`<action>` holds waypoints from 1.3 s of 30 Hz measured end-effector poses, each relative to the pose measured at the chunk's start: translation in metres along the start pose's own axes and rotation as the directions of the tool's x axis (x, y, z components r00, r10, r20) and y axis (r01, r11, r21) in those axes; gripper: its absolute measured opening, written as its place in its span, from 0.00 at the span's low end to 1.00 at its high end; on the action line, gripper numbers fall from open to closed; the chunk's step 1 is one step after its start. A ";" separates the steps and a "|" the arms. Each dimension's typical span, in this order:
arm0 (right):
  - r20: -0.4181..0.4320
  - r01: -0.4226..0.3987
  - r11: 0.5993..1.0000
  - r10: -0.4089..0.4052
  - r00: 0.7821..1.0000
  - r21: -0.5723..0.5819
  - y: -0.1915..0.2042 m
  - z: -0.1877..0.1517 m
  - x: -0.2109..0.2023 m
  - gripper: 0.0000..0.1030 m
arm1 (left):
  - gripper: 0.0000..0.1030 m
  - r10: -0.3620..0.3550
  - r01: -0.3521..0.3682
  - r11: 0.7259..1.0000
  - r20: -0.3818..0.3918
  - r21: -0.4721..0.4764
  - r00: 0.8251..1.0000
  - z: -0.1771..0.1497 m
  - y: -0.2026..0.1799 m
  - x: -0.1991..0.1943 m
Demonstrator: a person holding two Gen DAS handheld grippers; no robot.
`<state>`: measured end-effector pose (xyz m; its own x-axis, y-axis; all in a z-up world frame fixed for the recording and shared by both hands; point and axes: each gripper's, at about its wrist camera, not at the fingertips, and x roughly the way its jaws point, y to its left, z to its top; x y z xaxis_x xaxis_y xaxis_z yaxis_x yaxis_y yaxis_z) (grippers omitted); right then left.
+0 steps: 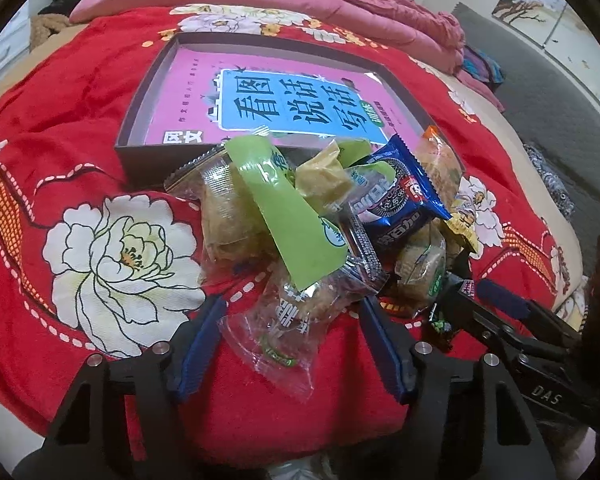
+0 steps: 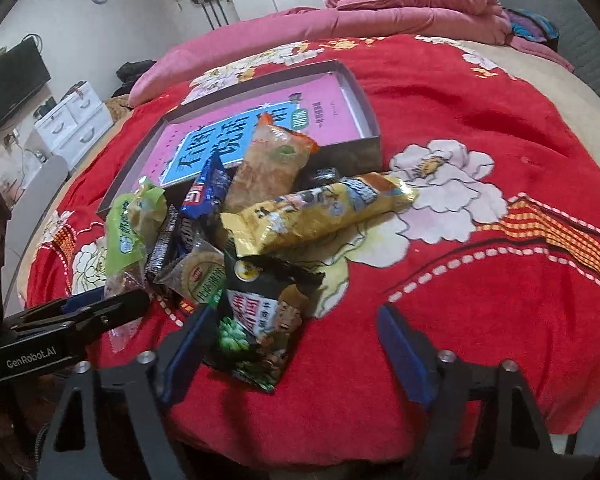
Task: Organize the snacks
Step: 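Grasp the clear bag with a round snack with the left gripper while the right grasps the dark green-pea bag, then carry both held bags over the grey tray and lower them onto the pink book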
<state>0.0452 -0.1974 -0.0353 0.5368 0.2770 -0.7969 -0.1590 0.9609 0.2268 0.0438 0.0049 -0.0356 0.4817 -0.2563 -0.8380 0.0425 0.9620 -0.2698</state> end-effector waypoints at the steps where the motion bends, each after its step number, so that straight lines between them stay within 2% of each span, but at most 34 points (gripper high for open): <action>1: -0.004 -0.004 1.000 0.004 1.000 -0.005 0.001 0.000 0.002 0.72 | 0.68 0.000 0.000 1.000 -0.001 0.002 1.000 0.000 0.000 0.001; 7: -0.019 -0.053 0.999 0.053 0.998 -0.007 0.004 0.002 0.008 0.62 | 0.67 -0.012 0.012 1.000 -0.008 -0.007 1.000 0.001 0.002 0.005; 9: -0.016 -0.075 0.997 0.075 0.997 -0.009 0.003 0.003 0.007 0.52 | 0.66 -0.017 0.017 1.000 -0.009 -0.009 1.000 0.001 0.002 0.005; 11: -0.017 -0.096 0.995 0.096 0.995 -0.009 0.002 0.004 0.006 0.48 | 0.60 -0.020 0.019 1.000 -0.009 -0.009 1.000 0.002 0.002 0.006; 15: -0.013 -0.123 0.992 0.123 0.992 -0.002 -0.001 0.004 0.002 0.40 | 0.54 -0.037 0.037 0.999 -0.008 -0.022 0.999 0.003 0.004 0.005; 27: 0.036 -0.148 0.989 0.149 0.988 -0.016 -0.005 0.002 -0.020 0.37 | 0.44 -0.100 0.100 0.994 0.001 -0.032 0.995 0.000 0.004 -0.004; 39: 0.133 -0.165 0.986 0.169 0.977 -0.038 -0.004 0.011 -0.042 0.37 | 0.40 -0.110 0.111 0.993 0.046 -0.027 0.993 -0.010 0.006 -0.032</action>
<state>0.0323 -0.2132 0.0033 0.6074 0.4332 -0.6658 -0.2766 0.9011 0.3340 0.0196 0.0178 -0.0149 0.5137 -0.3560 -0.7807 0.0721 0.9246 -0.3742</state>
